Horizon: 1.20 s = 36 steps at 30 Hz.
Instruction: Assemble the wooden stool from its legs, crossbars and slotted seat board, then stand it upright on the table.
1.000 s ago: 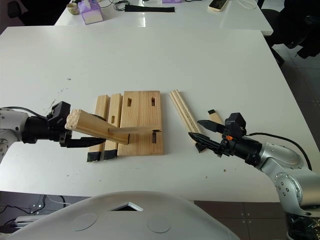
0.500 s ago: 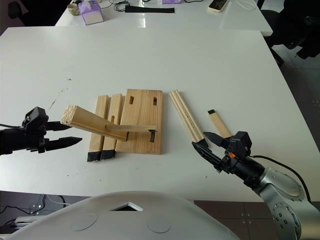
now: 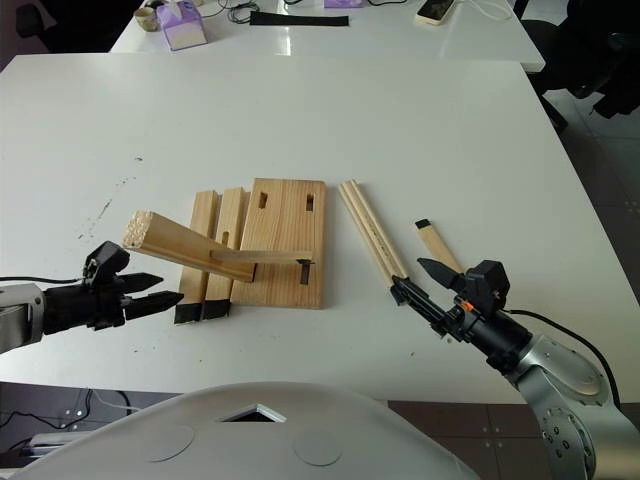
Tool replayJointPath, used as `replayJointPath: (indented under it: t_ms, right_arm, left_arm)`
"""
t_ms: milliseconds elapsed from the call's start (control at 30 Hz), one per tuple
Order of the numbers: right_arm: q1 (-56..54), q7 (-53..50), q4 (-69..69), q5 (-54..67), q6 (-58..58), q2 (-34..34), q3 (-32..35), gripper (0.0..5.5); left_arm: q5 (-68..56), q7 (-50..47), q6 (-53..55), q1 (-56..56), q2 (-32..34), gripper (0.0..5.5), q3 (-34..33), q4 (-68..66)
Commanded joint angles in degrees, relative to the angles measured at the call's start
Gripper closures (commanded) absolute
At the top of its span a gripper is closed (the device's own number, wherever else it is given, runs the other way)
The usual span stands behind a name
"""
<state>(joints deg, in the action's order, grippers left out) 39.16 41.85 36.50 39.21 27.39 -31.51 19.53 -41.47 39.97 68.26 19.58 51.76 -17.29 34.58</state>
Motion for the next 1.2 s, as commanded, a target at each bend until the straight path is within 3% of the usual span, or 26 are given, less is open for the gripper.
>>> replayJointPath:
  t_ms: [33,200,433,933,1200]
  right_arm:
    - [-0.25,-1.81,-0.47,-1.67,-0.47,0.75,-0.51,2.32]
    - [-0.69,-5.62,-1.92,-7.17,-1.32,1.38,-2.19,2.32]
    - [0.48,-10.18,-4.12,-21.85,-5.38,0.81,-9.46,2.32]
    - [-0.81,-12.34,-11.02,-21.66,-0.56,4.31,-11.38,2.32]
    - [0.33,-11.6,-7.07,-21.58,-1.39,3.59,-12.38,3.4]
  left_arm:
    - [-1.1,-2.16,3.7,-0.85,-0.49,2.1,1.46,2.04]
    - [1.45,-2.6,2.56,-2.75,1.2,2.1,4.29,-0.02]
    - [7.91,-0.71,-4.8,-8.98,4.79,2.1,8.89,-10.34]
    - [7.89,2.18,-6.78,-12.98,3.36,2.1,11.47,-12.02]
    - [7.92,1.96,-6.61,-12.17,2.38,2.07,11.12,-11.57]
